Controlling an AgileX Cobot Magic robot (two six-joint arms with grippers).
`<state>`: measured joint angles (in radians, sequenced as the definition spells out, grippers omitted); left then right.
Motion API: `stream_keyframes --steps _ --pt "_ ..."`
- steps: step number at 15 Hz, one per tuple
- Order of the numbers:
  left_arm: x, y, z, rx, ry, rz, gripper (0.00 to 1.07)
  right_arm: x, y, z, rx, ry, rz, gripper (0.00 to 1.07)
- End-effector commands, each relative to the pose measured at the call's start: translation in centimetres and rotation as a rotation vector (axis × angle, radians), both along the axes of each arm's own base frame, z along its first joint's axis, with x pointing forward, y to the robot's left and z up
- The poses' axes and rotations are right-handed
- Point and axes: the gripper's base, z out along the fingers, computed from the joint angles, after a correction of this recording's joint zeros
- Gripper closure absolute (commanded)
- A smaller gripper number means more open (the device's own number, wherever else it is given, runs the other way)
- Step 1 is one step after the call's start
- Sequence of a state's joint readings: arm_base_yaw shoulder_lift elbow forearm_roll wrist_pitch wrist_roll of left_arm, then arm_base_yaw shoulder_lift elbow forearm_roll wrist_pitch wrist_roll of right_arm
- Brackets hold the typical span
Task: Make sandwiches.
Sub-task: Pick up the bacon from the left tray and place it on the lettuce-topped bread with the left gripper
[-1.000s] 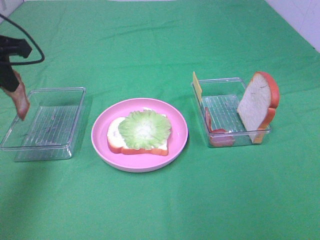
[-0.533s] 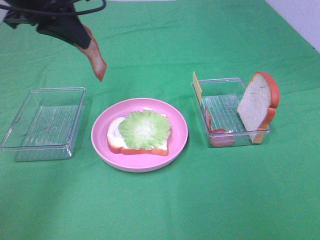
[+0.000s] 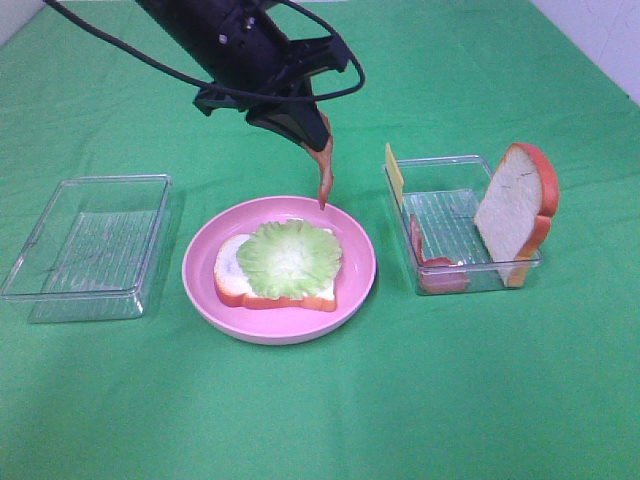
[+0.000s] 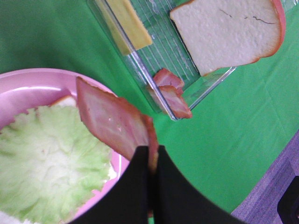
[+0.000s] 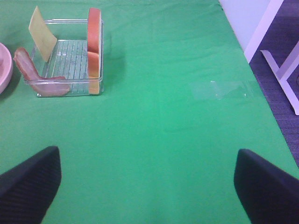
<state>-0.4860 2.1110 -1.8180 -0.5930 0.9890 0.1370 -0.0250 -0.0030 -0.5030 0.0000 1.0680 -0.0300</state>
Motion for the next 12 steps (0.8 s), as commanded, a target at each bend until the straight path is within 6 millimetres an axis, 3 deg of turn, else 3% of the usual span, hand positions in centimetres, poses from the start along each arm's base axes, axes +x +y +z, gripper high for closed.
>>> stream_keyframes --steps 1,6,12 --pt "-0.4 -2.6 -1.5 -0.017 0.038 -0.040 1.07 0.1 -0.1 0.1 0.004 -0.008 -0.011 0.11" --pt "-1.5 -4.4 -3.0 0.007 0.078 -0.073 1.07 0.1 -0.1 0.1 0.004 -0.008 -0.011 0.11" --pt "-1.6 -3.1 -4.1 0.182 0.133 -0.034 1.07 0.1 -0.1 0.1 0.004 -0.008 -0.011 0.11"
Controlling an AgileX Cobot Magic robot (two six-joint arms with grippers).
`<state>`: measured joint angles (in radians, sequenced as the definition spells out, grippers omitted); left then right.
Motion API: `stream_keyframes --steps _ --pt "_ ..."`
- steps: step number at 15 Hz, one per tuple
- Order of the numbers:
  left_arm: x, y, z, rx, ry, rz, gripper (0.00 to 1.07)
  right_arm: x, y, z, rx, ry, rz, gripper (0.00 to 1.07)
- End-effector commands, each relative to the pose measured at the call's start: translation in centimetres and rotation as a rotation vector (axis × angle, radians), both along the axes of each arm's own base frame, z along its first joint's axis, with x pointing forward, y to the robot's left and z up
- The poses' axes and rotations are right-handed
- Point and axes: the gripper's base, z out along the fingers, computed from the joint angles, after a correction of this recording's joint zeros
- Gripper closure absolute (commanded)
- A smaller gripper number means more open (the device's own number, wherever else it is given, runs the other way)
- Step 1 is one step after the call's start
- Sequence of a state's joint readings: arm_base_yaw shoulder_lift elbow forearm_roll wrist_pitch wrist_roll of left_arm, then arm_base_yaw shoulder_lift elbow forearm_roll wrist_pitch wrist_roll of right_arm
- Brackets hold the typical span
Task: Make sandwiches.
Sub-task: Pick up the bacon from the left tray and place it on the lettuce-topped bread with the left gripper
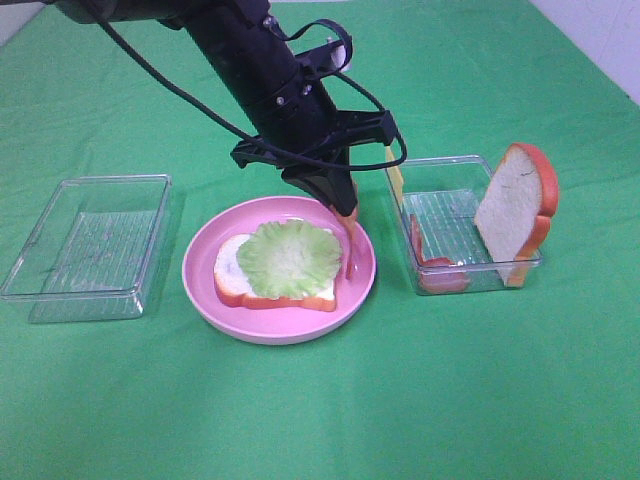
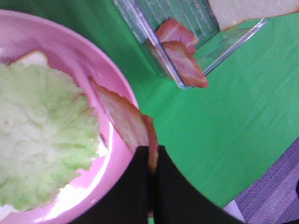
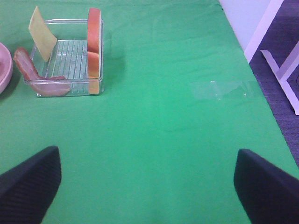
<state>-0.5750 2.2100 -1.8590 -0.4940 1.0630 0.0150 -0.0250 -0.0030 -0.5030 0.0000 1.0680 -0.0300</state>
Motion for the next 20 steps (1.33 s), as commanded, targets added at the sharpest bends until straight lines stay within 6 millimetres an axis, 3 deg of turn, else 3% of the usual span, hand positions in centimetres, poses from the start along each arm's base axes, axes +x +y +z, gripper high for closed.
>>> stream_keyframes --steps 1,7,17,19,20 --pt "0.0 0.6 -0.3 0.093 0.000 0.020 1.07 0.1 -0.1 0.1 0.004 -0.008 -0.011 0.11" --pt "0.8 2.4 -0.8 0.305 -0.103 0.002 1.07 0.1 -0.1 0.1 0.004 -0.008 -0.011 0.11" --pt "0.6 2.9 -0.9 0.358 -0.096 -0.016 1.07 0.1 -0.1 0.1 0.004 -0.008 -0.011 0.11" --pt "0.5 3.0 -0.9 0.368 -0.077 -0.018 0.96 0.1 -0.1 0.1 0.004 -0.008 -0.011 0.11" --pt "0.5 3.0 -0.9 0.369 -0.076 -0.017 0.85 0.1 -0.1 0.1 0.004 -0.008 -0.011 0.11"
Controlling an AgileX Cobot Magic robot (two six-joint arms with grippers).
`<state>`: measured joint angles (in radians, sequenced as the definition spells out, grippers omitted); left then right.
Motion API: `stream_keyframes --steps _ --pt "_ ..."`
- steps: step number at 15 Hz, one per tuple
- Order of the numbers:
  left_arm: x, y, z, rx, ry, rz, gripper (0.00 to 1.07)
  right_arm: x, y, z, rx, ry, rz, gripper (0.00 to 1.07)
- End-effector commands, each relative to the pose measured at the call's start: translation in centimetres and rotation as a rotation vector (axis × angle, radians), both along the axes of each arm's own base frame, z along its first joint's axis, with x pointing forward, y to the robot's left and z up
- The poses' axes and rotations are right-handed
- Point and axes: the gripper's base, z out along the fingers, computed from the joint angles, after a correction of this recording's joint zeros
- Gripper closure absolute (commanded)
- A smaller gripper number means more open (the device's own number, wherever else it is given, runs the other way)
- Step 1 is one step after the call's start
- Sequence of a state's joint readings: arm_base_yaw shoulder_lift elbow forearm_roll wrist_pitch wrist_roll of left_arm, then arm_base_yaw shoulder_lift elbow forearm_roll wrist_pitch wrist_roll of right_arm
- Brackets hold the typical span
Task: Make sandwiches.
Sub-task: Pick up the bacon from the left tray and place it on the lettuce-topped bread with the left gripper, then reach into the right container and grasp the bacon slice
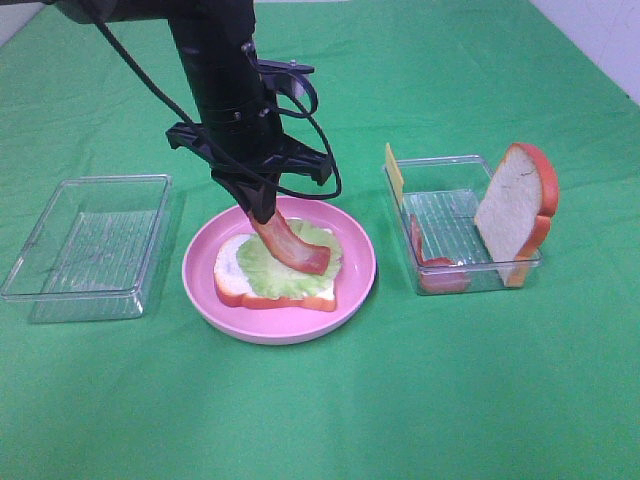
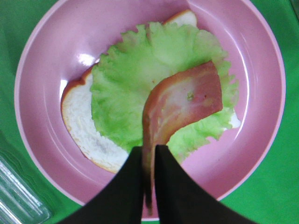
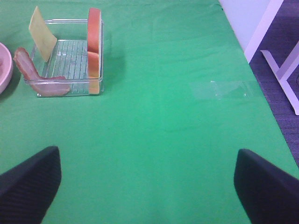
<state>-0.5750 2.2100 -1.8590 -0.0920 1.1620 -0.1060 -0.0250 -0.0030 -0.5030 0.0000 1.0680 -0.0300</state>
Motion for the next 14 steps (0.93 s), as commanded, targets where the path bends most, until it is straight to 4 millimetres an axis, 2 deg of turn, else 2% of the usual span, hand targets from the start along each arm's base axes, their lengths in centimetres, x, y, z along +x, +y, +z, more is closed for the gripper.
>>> stream_keyframes --steps 1,2,3,4,5,6,7,9,10,12,14 --pt "-0.2 -0.2 0.1 0.002 0.010 0.004 0.78 0.1 -0.1 0.1 0.004 -0.008 -0.011 0.11" --pt "-0.1 -0.1 0.1 0.004 0.004 0.034 0.47 0.1 -0.1 0.1 0.004 -0.008 -0.011 0.11" --pt "-0.1 -0.1 0.1 0.012 -0.001 0.038 0.30 0.1 -0.1 0.1 0.004 -0.008 -0.011 0.11" --pt "0.0 0.1 0.2 0.023 -0.011 0.033 0.17 0.1 -0.1 0.1 0.004 -0.008 -0.011 0.11" --pt "0.0 0.1 0.4 0.022 -0.014 0.033 0.11 0.1 -0.1 0.1 0.004 -0.008 -0.011 0.11" --pt "-0.1 0.1 0.5 0.021 -0.017 0.034 0.06 0.1 -0.1 0.1 0.004 -0.008 -0.011 0.11" --pt "-0.1 0.1 0.9 0.016 -0.023 0.035 0.06 0.1 -0.1 0.1 0.004 -0.008 -0.011 0.11" --pt "-0.3 0.3 2.6 0.002 -0.048 0.030 0.06 0.1 -0.1 0.1 0.004 -0.008 -0.011 0.11" --pt "-0.1 1.0 3.8 0.007 -0.057 0.038 0.06 0.1 -0.1 0.1 0.004 -0.008 -0.011 0.11" --pt "1.3 5.0 6.8 0.023 -0.087 0.081 0.06 0.1 -0.1 0.1 0.004 -0.008 -0.011 0.11" --pt "3.3 10.6 8.1 0.021 -0.116 0.192 0.07 0.1 -0.1 0.1 0.004 -0.008 -0.011 0.11"
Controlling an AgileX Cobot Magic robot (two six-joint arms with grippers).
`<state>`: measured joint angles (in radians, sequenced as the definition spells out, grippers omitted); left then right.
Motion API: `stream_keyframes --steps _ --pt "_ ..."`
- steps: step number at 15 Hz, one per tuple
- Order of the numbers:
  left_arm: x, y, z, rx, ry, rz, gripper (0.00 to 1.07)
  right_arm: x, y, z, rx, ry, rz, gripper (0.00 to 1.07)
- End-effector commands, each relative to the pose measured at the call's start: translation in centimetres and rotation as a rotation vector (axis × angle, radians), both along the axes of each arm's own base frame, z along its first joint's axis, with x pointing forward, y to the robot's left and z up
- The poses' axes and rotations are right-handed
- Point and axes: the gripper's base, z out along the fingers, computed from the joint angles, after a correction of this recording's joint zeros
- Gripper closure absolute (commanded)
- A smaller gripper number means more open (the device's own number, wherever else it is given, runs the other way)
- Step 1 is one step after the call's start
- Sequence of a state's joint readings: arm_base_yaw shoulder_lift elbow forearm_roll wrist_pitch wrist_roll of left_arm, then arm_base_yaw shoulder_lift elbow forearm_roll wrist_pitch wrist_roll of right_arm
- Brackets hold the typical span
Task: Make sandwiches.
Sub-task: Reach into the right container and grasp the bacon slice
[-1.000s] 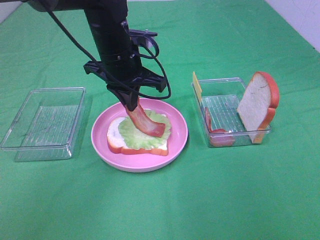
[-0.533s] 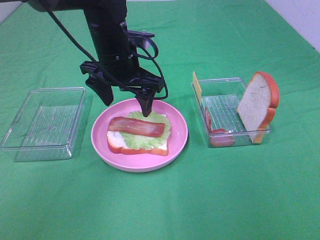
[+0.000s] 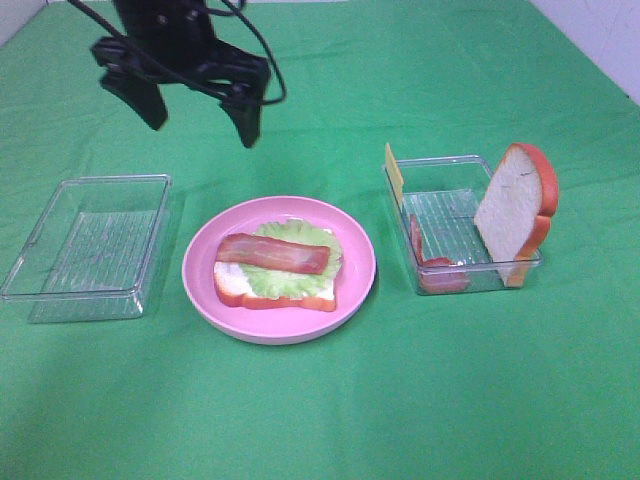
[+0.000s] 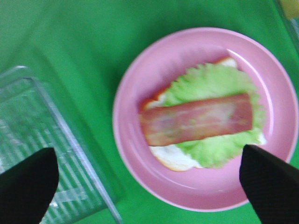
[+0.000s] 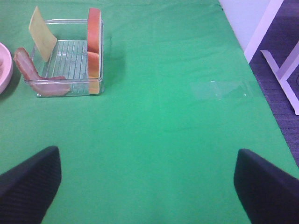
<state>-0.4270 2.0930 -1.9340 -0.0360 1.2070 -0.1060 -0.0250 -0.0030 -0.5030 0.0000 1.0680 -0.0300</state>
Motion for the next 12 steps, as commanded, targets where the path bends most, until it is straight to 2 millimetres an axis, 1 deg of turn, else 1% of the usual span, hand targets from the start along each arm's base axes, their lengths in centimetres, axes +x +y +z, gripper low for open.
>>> stream_keyframes --steps 1,3,4,5,6,7,9,10,11,12 --pt "1.0 5.5 1.0 0.037 0.040 0.089 0.07 0.1 -0.1 0.1 0.004 -0.008 -0.011 0.11" --pt "2.4 11.2 1.1 0.041 0.037 0.192 0.07 0.1 -0.1 0.1 0.004 -0.008 -0.011 0.11" --pt "2.8 13.5 0.9 0.040 0.041 0.244 0.07 0.1 -0.1 0.1 0.004 -0.008 -0.011 0.11" --pt "3.0 15.2 0.8 0.043 0.043 0.269 0.07 0.1 -0.1 0.1 0.004 -0.008 -0.011 0.11" --pt "3.0 15.7 0.9 0.041 0.042 0.270 0.08 0.1 -0.1 0.1 0.004 -0.008 -0.011 0.11" --pt "2.6 15.7 1.0 0.039 0.049 0.270 0.08 0.1 -0.1 0.1 0.004 -0.008 -0.011 0.11" --pt "1.3 15.6 1.0 0.039 0.076 0.266 0.09 0.1 -0.1 0.1 0.004 -0.008 -0.011 0.11" --pt "0.0 15.7 1.1 0.042 0.092 0.261 0.09 0.1 -0.1 0.1 0.004 -0.008 -0.011 0.11" --pt "-3.3 15.9 2.3 0.034 0.049 0.265 0.10 0.1 -0.1 0.1 0.004 -0.008 -0.011 0.11" --pt "-4.4 16.0 2.8 0.030 0.028 0.267 0.10 0.1 -0.1 0.1 0.004 -0.008 -0.011 0.11"
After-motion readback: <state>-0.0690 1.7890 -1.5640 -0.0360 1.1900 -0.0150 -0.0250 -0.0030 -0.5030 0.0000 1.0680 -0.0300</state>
